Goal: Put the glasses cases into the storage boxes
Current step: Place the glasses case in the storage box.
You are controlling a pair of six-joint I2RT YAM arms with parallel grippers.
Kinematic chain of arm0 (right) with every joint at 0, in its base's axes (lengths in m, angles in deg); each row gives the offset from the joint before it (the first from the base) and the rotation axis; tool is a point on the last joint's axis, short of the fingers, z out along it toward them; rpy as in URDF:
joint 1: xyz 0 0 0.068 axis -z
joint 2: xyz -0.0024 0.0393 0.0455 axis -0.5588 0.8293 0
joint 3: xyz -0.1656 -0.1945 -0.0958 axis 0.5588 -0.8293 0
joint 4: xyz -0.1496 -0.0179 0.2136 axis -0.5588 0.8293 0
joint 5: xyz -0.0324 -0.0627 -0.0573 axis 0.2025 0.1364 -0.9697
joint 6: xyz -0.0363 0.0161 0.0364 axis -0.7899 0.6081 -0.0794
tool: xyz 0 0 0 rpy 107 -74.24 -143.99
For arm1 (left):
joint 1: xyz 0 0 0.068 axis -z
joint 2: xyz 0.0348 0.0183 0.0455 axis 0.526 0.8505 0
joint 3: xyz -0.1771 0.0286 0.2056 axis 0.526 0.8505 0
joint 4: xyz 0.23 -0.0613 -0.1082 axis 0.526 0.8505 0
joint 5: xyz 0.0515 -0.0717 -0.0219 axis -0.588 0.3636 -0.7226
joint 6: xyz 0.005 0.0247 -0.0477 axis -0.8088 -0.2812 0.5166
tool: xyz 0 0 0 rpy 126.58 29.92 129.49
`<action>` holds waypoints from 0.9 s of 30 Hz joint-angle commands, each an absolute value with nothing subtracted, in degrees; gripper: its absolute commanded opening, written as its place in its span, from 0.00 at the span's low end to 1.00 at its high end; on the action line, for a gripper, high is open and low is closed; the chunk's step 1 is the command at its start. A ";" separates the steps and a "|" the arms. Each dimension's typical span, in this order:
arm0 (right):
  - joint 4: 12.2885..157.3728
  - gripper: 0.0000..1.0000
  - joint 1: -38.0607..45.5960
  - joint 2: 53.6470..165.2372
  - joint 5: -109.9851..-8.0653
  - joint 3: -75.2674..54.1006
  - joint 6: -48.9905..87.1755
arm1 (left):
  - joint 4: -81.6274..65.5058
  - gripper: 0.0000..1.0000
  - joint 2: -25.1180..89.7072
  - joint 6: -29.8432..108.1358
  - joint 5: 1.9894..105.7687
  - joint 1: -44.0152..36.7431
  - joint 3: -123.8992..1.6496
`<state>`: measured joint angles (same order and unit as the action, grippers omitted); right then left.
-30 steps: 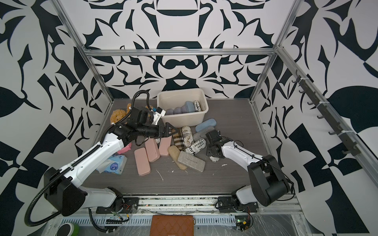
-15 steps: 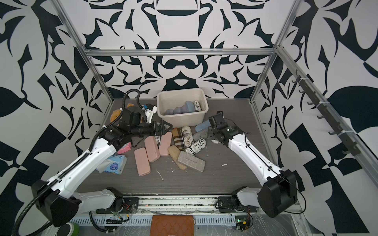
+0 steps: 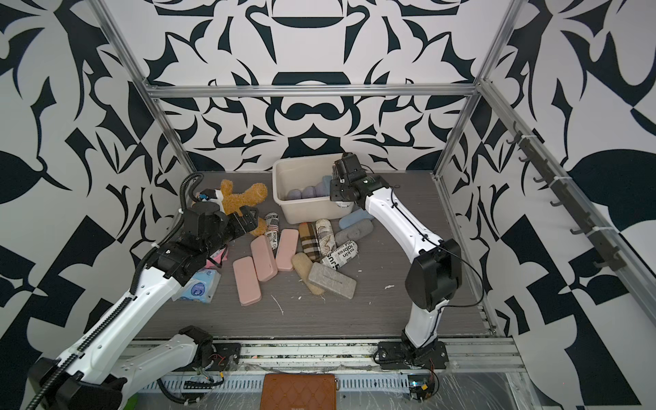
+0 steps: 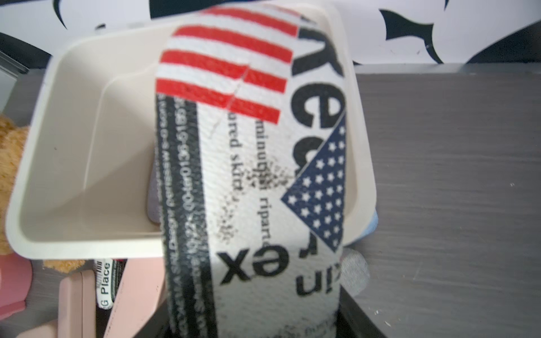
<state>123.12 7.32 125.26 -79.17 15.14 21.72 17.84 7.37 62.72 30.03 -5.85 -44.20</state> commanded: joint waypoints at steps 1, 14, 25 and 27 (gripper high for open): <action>121.42 0.59 7.34 127.74 -79.86 23.12 17.97 | 16.58 0.99 8.96 65.26 29.83 -5.80 -44.84; 129.94 0.61 11.78 153.00 -80.67 53.30 12.78 | 16.72 0.99 12.20 65.22 37.61 -5.81 -46.60; 130.41 0.64 12.52 161.23 -87.39 55.33 8.14 | 16.87 0.99 12.57 63.23 36.38 -5.81 -46.94; 130.96 0.64 12.45 161.99 -87.12 56.48 8.12 | 16.88 0.99 12.80 63.24 36.74 -5.81 -47.04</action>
